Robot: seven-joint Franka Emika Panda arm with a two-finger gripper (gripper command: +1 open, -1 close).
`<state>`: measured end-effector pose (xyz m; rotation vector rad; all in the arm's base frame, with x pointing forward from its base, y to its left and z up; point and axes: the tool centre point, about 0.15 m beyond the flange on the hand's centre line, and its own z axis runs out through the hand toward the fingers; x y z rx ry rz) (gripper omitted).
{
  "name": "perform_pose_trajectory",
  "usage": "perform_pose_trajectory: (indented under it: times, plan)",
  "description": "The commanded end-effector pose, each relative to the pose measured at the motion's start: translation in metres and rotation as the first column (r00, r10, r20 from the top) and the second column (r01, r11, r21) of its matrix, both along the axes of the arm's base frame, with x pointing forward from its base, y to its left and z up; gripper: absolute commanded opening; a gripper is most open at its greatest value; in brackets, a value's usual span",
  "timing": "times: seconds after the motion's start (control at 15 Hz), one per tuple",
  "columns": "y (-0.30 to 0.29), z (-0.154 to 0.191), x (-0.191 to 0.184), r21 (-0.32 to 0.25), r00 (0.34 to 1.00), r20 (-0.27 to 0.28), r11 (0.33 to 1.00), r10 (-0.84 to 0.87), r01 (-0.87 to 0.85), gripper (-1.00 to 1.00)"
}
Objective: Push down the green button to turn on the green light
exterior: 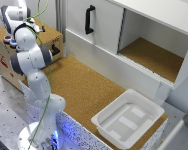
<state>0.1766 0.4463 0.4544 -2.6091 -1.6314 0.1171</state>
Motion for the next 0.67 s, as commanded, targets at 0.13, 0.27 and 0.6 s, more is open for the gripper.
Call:
perform_pose_trajectory:
  times: [0.13,0.27,0.6]
  plan:
    - [0.002,0.03,-0.019,0.063,0.989,0.125,0.995,-0.083,0.076,-1.0]
    - [0.006,0.051,-0.029,0.078,0.984,0.162,0.995,-0.069,0.057,-1.0]
    - [0.007,0.033,-0.042,0.048,0.994,0.107,0.999,-0.028,0.023,-1.0]
